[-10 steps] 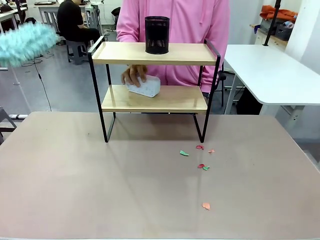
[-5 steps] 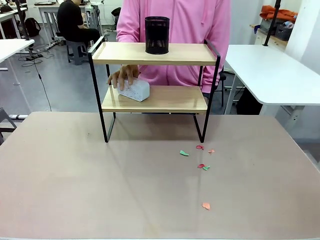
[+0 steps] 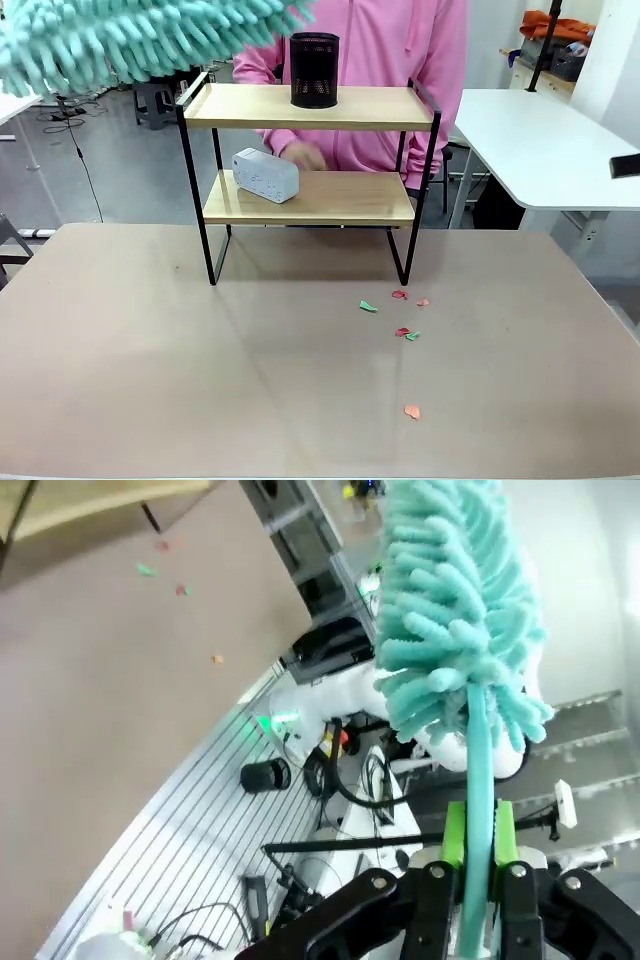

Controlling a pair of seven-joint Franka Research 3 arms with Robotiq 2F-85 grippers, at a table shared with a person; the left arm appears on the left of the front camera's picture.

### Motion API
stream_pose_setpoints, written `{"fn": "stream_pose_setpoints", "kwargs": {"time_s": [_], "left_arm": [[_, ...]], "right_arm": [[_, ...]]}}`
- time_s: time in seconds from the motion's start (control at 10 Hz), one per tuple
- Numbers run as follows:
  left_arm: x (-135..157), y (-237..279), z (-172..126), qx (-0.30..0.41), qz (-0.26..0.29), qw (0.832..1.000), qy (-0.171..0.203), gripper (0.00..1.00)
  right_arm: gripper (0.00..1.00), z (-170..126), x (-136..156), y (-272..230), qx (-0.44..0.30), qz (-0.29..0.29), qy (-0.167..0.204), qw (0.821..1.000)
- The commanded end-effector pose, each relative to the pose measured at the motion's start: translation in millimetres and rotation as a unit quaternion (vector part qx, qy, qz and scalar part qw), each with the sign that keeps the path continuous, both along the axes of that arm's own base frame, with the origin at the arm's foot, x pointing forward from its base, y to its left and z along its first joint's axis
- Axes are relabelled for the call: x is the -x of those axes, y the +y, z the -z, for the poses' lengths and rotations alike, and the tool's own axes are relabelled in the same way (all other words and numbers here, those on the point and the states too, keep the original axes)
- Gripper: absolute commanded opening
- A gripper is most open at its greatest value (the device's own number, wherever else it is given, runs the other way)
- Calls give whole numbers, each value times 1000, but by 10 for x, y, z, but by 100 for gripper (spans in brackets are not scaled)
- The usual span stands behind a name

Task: Clean the shelf.
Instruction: Hand the Duster back to the human.

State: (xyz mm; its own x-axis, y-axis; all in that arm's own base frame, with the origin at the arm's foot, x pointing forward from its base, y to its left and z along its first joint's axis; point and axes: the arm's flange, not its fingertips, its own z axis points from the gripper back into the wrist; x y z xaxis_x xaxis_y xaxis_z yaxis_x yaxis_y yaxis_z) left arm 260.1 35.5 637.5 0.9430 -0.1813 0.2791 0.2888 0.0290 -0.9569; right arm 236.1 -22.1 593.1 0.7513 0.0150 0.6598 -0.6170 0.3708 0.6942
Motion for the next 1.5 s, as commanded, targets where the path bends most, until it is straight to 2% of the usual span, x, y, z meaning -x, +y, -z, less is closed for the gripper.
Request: {"fn": "stream_pose_setpoints", "kwargs": {"time_s": [0.0, 0.1, 0.2, 0.3, 0.4, 0.6, 0.7, 0.8, 1.1, 1.4], "left_arm": [[-8, -55, 53, -9, 20, 1000, 7, 12], [6, -326, 44, 6, 127, 992, -11, 12], [39, -561, -39, 9, 213, 977, -21, 12], [40, -704, -96, -5, 250, 968, -30, 12], [30, -836, -88, -10, 287, 958, -18, 12], [0, -1044, 49, -76, 313, 946, -14, 12], [-13, -1112, 111, -79, 337, 938, -7, 12], [-55, -1200, 191, -116, 345, 931, -34, 12], [-238, -1473, 348, -170, 343, 920, -81, 12], [-369, -1681, 473, -171, 333, 924, -78, 12]], "right_arm": [[100, 63, 26, 35, 4, -5, 2, 1000], [100, 58, -132, 224, 13, -32, -18, 999], [100, 16, -280, 429, 7, -54, -36, 998], [100, -13, -398, 629, 6, -81, -37, 996], [100, 13, -498, 845, 19, -106, -17, 994], [100, 71, -553, 1095, 6, -149, 4, 989], [100, 103, -543, 1169, -13, -172, 25, 985], [100, 161, -543, 1250, -19, -171, 62, 983], [100, 298, -480, 1531, -29, -188, 119, 974], [100, 384, -331, 1771, -35, -221, 134, 965]]}}
